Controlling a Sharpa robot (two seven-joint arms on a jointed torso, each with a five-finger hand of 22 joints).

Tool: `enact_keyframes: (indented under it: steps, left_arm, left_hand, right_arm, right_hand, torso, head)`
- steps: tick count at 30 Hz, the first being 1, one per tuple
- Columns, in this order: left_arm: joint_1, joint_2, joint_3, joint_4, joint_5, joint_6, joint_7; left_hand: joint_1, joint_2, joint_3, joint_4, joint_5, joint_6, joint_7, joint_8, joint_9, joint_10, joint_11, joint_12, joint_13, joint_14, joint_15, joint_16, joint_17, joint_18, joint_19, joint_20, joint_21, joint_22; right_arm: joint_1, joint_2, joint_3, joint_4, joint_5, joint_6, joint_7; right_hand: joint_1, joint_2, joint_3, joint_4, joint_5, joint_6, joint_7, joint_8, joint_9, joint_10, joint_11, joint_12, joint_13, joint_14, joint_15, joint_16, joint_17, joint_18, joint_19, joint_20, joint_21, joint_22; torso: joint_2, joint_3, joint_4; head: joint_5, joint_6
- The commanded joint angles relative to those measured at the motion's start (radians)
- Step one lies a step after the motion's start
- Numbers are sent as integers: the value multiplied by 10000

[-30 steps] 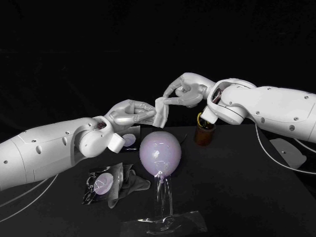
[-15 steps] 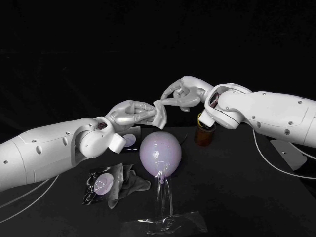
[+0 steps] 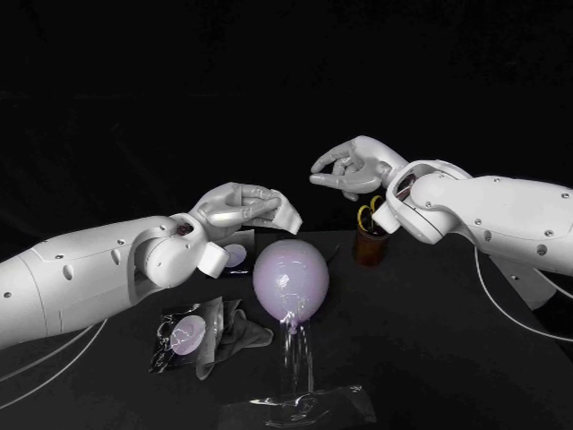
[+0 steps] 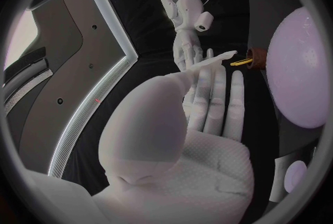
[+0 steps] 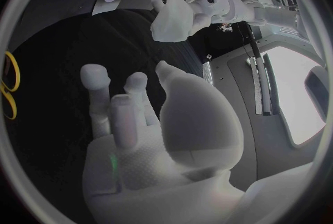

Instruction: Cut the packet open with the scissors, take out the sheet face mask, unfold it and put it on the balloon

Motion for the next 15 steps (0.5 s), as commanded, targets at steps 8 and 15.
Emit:
enact_keyframes:
  steps: [8,15]
  left_arm:
    - [2,7,15,107,299,-607,-113]
    - [-28,-38,14,261,319,-858,-115]
  left_hand:
    - [-97,-36,254,-108,42,-120,63,80,2116,69,26,-68,11,58,10,57,50,124,108,-55,118,44]
    - [-183,-131,528,-254,50,-141,96,82,2252,70,40,-66,14,57,17,52,89,118,97,-75,181,76]
  right_arm:
    - [-205,-895,2,1656,-130,-2318,-138]
    - [-667,-1050,2,2643,-1357,-3382,-638]
  right_hand:
    - [736,341,13,-161,692,1018,-392,513,-95,2884,-366,4721,2765,1115,-353,899,2626,-714,1912,-311,4130,1741]
    - [744,183,-36,-201,877,978,-355,394,-255,3273,-342,5408,3227,1115,-341,899,2626,-771,2033,-326,4460,1819]
  torso:
    - [6,-4,0]
    - [3,-5,15]
  head:
    - [19,36]
    - [38,63]
